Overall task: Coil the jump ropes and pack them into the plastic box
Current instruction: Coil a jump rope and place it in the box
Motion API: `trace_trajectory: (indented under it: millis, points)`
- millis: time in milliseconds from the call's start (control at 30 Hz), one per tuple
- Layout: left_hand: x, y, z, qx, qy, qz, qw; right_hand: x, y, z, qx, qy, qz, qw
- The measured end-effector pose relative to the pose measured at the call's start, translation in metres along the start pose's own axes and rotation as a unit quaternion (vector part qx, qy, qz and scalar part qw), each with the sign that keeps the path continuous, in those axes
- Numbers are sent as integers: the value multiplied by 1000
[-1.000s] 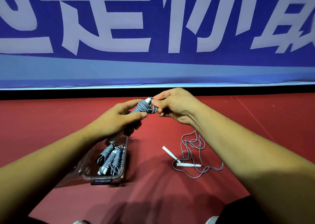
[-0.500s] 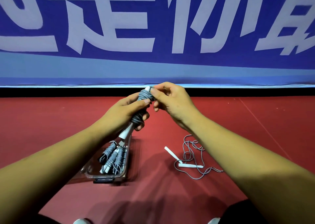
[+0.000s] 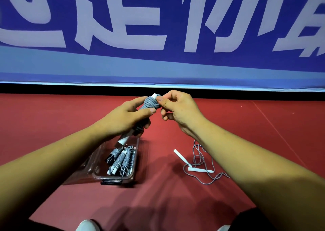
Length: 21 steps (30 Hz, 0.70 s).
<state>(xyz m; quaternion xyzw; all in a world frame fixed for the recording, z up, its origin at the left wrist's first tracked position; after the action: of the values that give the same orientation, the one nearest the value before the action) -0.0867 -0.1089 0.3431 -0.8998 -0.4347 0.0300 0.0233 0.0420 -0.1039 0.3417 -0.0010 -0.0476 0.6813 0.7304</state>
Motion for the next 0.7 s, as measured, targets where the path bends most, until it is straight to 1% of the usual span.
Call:
trace_trajectory:
  millis: [167,267,333,433,533,567,633,667,700]
  points:
    - [-1,-18,3,67,6,1,998,11,18,-10,-8,29,21,999]
    - [1,-31,12,44,-6,-15,999,20,33,-19,9,45,13,999]
    - [2,-42,21,25,-14,-37,999,29,43,-27,16,50,-2,999]
    - [4,-57,34,69,-7,-81,994,42,53,-41,6,47,-17,999]
    - [9,-71,52,106,-12,-97,990,56,64,-65,9,68,-32,997]
    - [12,-78,61,130,-21,-104,986,61,68,-77,8,81,-42,996]
    - [20,-87,77,171,-43,-91,980,68,75,-98,-4,103,-46,994]
    - [26,-104,105,169,-75,-92,978,80,94,-131,0,128,-32,991]
    - [29,-106,113,161,-86,-88,979,81,96,-141,-4,144,-27,989]
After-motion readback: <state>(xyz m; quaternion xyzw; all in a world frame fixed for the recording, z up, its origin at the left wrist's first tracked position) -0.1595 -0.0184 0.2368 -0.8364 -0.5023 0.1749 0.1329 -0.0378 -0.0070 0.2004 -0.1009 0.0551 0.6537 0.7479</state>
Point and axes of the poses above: each hand's wrist, its own x-axis towards the middle knuckle, its own y-axis out of the palm, z = x × y, the point moved 9 cm from there along x, towards the middle knuckle, and after that the axes turned 8 degrees about -x, right-handed, at the moved point
